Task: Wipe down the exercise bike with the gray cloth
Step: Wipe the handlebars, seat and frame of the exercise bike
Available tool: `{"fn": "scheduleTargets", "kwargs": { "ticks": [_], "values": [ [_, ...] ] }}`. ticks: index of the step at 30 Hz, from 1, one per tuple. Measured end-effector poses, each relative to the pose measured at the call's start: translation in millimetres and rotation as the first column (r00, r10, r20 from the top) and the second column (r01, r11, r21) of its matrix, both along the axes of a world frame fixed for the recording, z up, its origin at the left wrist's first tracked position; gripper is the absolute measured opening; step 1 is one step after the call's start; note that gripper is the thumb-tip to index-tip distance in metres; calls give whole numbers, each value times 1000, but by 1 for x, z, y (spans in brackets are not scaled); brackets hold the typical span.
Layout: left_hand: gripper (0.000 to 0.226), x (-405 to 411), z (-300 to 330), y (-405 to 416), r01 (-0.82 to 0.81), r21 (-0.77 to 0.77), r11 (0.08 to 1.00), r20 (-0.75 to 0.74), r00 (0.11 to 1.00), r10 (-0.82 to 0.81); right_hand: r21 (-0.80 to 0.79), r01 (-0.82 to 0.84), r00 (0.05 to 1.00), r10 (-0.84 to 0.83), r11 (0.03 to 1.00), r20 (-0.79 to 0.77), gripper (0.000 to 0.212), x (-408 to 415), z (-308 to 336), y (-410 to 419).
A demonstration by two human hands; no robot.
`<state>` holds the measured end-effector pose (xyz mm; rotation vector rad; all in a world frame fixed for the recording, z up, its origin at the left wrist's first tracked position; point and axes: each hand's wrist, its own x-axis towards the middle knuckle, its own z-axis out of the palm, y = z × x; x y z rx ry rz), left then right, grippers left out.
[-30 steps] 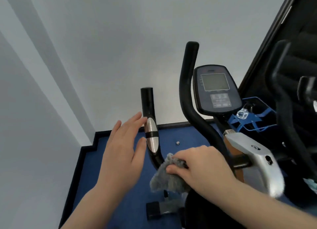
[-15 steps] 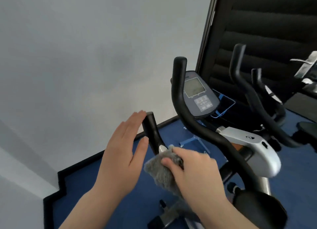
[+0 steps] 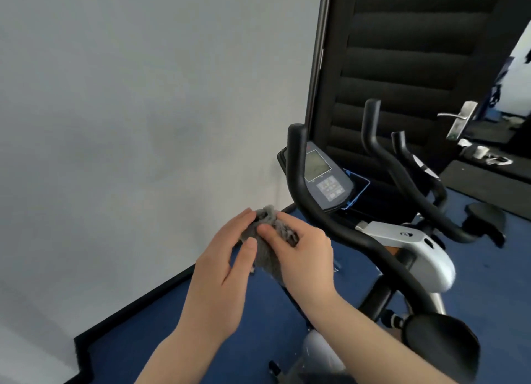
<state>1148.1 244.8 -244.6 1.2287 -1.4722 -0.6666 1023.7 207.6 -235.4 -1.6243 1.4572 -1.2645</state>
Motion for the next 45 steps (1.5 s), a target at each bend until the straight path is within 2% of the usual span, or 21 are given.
{"fn": "scheduleTargets", "kwargs": {
  "ticks": [2, 3, 6, 8, 11, 14, 17, 18, 20, 22, 28, 30, 33, 35, 38, 41, 43, 45],
  "values": [
    [43, 0, 2, 0, -15, -3, 1000, -19, 1000, 15, -36, -107, 990, 110, 994, 85, 24, 1, 7, -11],
    [43, 0, 3, -1, -30, -15, 999, -15, 999, 30, -72, -168, 984, 172, 983, 42, 24, 0, 12, -17],
    [34, -2, 3, -1, -66, -22, 998, -20, 998, 66, -50, -381, 893, 354, 923, -279, 18, -9, 38, -37],
    [32, -4, 3, -1, -72, -15, 997, -22, 997, 72, 12, -434, 840, 409, 901, -357, 17, -18, 46, -43],
    [34, -8, 5, -3, -58, -22, 998, -11, 998, 58, 8, -277, 917, 267, 961, -295, 23, -27, 23, -22],
    [32, -8, 7, -5, -40, -24, 999, 30, 999, 41, 25, -153, 895, 149, 988, -420, 29, -33, -2, 6],
    [29, -1, 10, -8, -16, -31, 999, 67, 998, 18, 27, -143, 860, 138, 989, -491, 32, -25, 12, -5],
    [29, 2, 10, -9, -8, -37, 999, 80, 997, 11, 26, -144, 871, 139, 989, -471, 32, -19, 17, -9],
    [30, 4, 9, -10, 3, -46, 999, 85, 996, 1, 24, -144, 915, 142, 989, -377, 18, -9, 14, -9],
    [34, 1, 5, -8, 11, -56, 998, 83, 996, -6, 24, -119, 934, 120, 993, -336, 19, -9, 3, 2],
    [58, -21, -29, 2, 66, -83, 994, 127, 990, -55, -126, -54, 851, -20, 991, -525, 25, -24, -15, 29],
    [59, -27, -34, 7, 61, -97, 993, 104, 993, -51, -90, -44, 859, -8, 995, -512, 26, -35, -19, 40],
    [59, -35, -39, 18, 24, -98, 995, 114, 993, -13, 56, -93, 847, 109, 994, -520, 29, -63, -21, 51],
    [59, -43, -42, 26, 13, -79, 997, 179, 984, 1, 142, -180, 781, 229, 973, -581, 29, -81, -21, 53],
    [58, -62, -47, 36, -13, -44, 999, 323, 946, 27, 248, -310, 624, 393, 918, -675, 36, -106, -15, 48],
    [58, -77, -50, 46, -51, 10, 999, 423, 905, 42, 350, -433, 473, 540, 831, -697, 42, -132, -7, 32],
    [59, -83, -49, 51, -82, 31, 996, 456, 888, 59, 360, -486, 346, 553, 797, -758, 40, -148, -1, 17],
    [58, -88, -47, 56, -117, 46, 992, 498, 864, 79, 292, -534, 226, 467, 793, -855, 36, -165, 3, 3]
  ]
}}
